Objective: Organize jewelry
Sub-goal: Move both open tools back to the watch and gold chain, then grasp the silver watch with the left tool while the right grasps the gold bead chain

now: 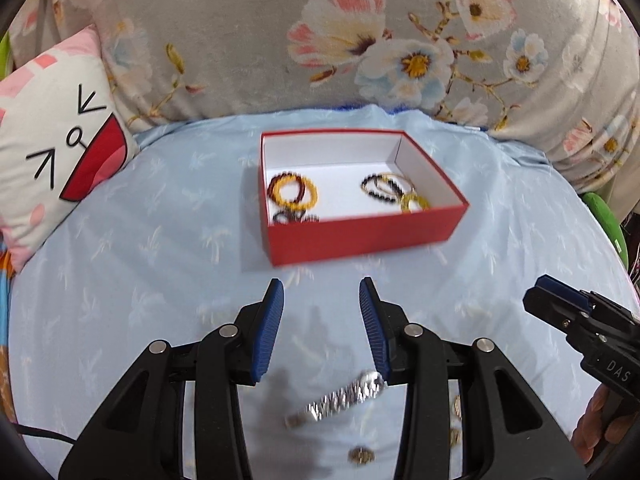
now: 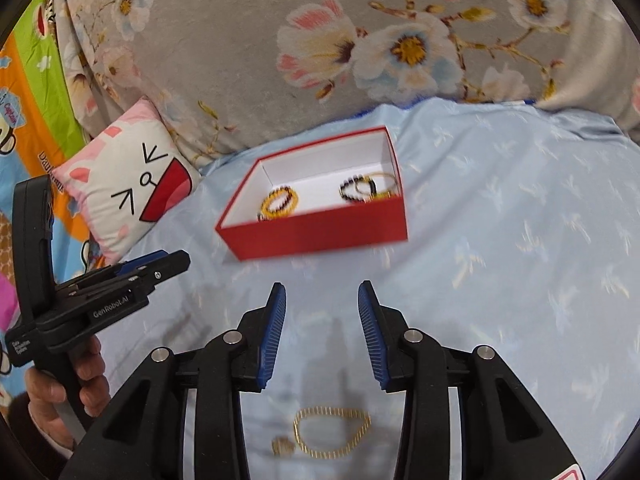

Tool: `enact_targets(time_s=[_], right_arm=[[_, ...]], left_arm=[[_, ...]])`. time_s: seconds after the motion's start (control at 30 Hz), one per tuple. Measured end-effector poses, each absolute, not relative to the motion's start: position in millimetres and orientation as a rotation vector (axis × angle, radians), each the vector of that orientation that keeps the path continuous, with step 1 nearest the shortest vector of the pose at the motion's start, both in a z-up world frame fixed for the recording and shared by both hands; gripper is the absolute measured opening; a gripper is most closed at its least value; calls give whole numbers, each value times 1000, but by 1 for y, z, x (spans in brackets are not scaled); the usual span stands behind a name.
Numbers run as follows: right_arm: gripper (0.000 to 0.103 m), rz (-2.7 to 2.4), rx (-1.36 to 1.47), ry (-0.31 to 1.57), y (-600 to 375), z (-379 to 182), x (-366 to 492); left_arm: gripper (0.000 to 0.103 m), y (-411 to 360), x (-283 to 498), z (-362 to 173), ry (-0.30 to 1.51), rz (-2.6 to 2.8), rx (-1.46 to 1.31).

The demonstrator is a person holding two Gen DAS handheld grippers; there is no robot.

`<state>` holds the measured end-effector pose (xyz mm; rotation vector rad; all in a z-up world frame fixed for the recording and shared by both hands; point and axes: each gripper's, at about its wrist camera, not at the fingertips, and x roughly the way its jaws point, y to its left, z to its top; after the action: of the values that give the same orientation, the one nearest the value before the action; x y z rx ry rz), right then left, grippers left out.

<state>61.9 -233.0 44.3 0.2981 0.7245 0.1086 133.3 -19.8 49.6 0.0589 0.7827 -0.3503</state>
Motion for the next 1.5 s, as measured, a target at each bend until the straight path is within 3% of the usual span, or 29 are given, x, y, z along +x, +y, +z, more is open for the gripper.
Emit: enact_targets(time_s=[0.33,0.83,0.97,1.3,1.5], right_arm=[[37,36,253,814,-228,-2,5],[37,16,222,870,-214,-32,19],[32,1,171,873,-206,-36,21],[6,-38,169,874,-213,-38,23],[4,-37,199,877,-217,-38,23]], left_arm=[[38,-3,83,8,845,-303,36],[38,5,62,-14,885,-313,2],[38,5,64,-18,892,-307,3],[38,6,69,-23,905,-299,6],[38,0,72,-23,904,-306,19]])
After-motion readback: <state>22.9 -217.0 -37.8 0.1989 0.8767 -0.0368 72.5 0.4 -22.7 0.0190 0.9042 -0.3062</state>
